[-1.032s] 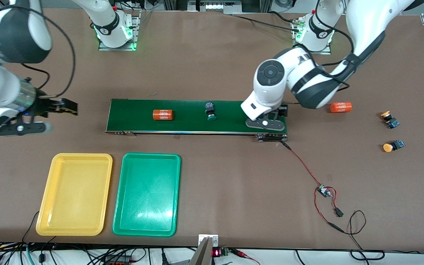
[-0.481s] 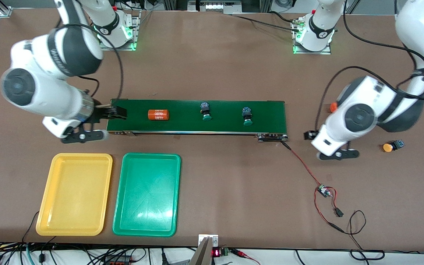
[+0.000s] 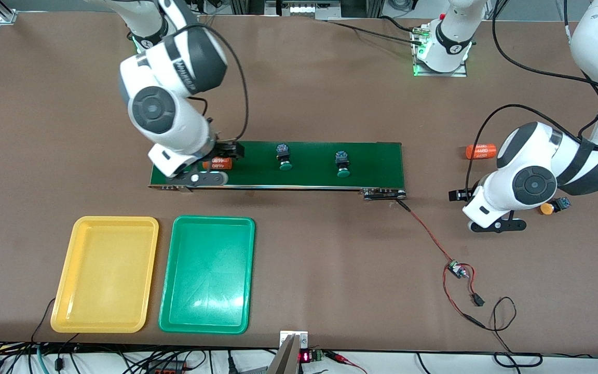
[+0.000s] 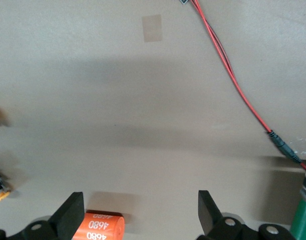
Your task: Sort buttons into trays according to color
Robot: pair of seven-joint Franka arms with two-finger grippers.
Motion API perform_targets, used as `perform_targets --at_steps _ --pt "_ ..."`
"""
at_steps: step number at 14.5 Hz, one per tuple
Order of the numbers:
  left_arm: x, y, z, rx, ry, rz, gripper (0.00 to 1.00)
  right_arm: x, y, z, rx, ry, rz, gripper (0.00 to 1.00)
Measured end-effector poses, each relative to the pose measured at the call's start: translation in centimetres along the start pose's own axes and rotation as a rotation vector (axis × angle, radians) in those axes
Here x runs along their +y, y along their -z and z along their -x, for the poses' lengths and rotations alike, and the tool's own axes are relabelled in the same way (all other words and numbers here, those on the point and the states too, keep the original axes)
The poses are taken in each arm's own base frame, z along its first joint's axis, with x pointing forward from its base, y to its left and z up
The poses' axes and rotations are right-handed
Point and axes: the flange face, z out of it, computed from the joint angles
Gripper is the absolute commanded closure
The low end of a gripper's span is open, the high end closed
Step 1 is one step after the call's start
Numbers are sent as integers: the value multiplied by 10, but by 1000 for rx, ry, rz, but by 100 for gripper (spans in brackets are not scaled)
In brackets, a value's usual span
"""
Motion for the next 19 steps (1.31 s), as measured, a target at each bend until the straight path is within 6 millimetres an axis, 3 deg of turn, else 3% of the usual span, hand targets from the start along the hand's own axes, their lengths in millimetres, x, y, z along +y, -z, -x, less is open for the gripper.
perform_targets --at_steps 5,8,10,13,15,16,17,18,19 --pt "-23 -10 -4 -16 -82 -1 0 -55 -58 5 21 26 17 0" --pt "-50 -31 -6 -54 -159 1 0 -88 -94 12 41 5 23 0" --pt "-71 -51 -8 -102 -219 64 0 -97 -112 13 38 -12 33 0" --pt "-104 -78 -6 -144 -237 182 0 -95 -133 9 17 -22 55 0" --pt "-111 -85 6 -183 -179 200 0 -92 -150 6 0 -28 73 0" --pt "-115 -89 13 -206 -144 203 0 -91 -158 5 -8 -30 81 10" --pt "-120 -93 21 -223 -128 200 0 -90 -165 4 -15 -34 88 30" --pt "-123 -96 28 -236 -132 199 0 -89 -171 2 -21 -38 94 58" --pt "-123 -99 35 -243 -138 197 0 -87 -175 1 -26 -44 98 75"
